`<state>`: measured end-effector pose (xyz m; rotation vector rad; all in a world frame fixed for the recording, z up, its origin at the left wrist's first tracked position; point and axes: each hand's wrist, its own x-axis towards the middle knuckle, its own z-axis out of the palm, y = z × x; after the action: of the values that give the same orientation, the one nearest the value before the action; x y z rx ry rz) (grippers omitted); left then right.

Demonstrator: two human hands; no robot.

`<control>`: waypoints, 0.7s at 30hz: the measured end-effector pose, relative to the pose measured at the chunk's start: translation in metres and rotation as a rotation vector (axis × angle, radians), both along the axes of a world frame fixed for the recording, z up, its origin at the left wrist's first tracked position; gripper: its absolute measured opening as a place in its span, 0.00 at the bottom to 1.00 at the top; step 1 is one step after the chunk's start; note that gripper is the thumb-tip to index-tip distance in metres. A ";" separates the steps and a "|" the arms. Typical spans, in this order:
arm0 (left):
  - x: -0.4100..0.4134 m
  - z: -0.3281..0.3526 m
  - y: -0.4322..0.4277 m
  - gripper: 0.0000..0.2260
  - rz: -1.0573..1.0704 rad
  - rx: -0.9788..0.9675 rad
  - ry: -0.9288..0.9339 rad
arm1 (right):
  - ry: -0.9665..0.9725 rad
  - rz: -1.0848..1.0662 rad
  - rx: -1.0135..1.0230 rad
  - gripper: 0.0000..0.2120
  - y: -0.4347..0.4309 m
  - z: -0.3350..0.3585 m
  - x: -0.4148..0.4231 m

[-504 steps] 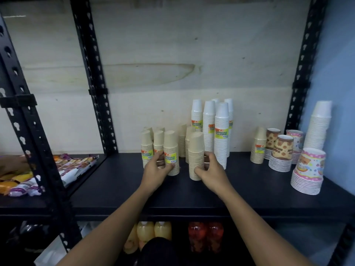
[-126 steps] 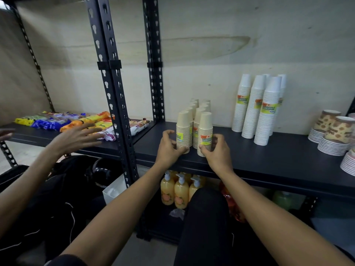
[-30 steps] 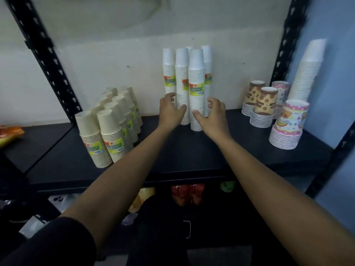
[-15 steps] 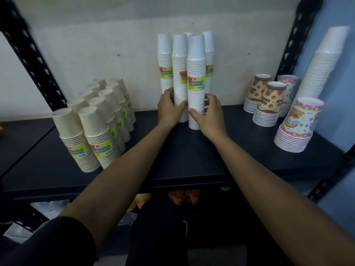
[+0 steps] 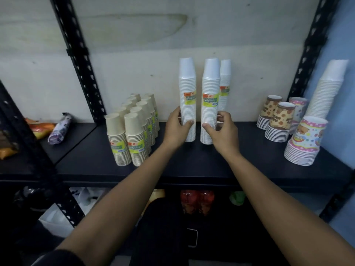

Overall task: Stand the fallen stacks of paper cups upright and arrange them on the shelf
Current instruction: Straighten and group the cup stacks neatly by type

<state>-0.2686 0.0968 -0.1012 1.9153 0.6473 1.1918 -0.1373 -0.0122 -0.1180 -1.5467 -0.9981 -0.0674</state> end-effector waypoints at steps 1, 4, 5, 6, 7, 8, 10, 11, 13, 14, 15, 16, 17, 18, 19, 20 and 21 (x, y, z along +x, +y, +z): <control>-0.006 -0.002 -0.005 0.24 -0.009 -0.009 0.005 | 0.008 0.008 -0.007 0.26 -0.001 -0.001 -0.005; -0.020 -0.013 -0.011 0.29 0.001 -0.052 0.025 | 0.035 0.032 -0.025 0.25 -0.002 -0.006 -0.020; -0.023 -0.017 -0.010 0.28 0.002 -0.056 0.031 | 0.042 0.042 -0.028 0.25 -0.002 -0.006 -0.024; -0.026 -0.020 -0.008 0.28 -0.005 -0.065 0.033 | 0.048 0.051 -0.029 0.25 -0.001 -0.006 -0.028; -0.028 -0.023 -0.007 0.27 -0.023 -0.082 0.032 | 0.053 0.058 -0.027 0.25 0.000 -0.007 -0.031; -0.030 -0.025 -0.006 0.27 -0.051 -0.103 0.026 | 0.059 0.064 -0.023 0.25 0.001 -0.006 -0.034; -0.032 -0.027 -0.003 0.27 -0.111 -0.130 0.015 | 0.067 0.073 -0.012 0.24 0.004 -0.007 -0.036; -0.032 -0.027 -0.001 0.28 -0.137 -0.134 0.012 | 0.068 0.079 -0.007 0.24 0.006 -0.008 -0.036; -0.032 -0.028 0.006 0.29 -0.185 -0.125 0.022 | 0.060 0.094 -0.007 0.24 0.009 -0.010 -0.034; -0.032 -0.029 0.009 0.31 -0.200 -0.110 0.047 | 0.057 0.102 -0.009 0.24 0.010 -0.011 -0.033; -0.032 -0.031 0.011 0.34 -0.194 -0.083 0.084 | 0.058 0.108 -0.011 0.24 0.012 -0.012 -0.032; -0.033 -0.033 0.012 0.37 -0.162 -0.049 0.123 | 0.054 0.116 -0.016 0.24 0.014 -0.013 -0.030; -0.033 -0.036 0.013 0.39 -0.117 -0.022 0.154 | 0.051 0.125 -0.026 0.25 0.015 -0.015 -0.028; -0.034 -0.038 0.013 0.41 -0.074 -0.009 0.171 | 0.048 0.141 -0.047 0.27 0.016 -0.016 -0.026; -0.034 -0.041 0.014 0.41 -0.039 -0.005 0.174 | 0.042 0.169 -0.082 0.30 0.015 -0.017 -0.024; -0.034 -0.044 0.015 0.41 -0.017 -0.001 0.168 | 0.030 0.204 -0.133 0.34 0.014 -0.018 -0.022; -0.034 -0.047 0.015 0.41 -0.006 0.008 0.155 | 0.010 0.233 -0.188 0.37 0.012 -0.020 -0.021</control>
<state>-0.3024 0.1116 -0.1478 2.0292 0.7188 1.0509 -0.1583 0.0002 -0.1378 -1.5868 -1.1969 0.2026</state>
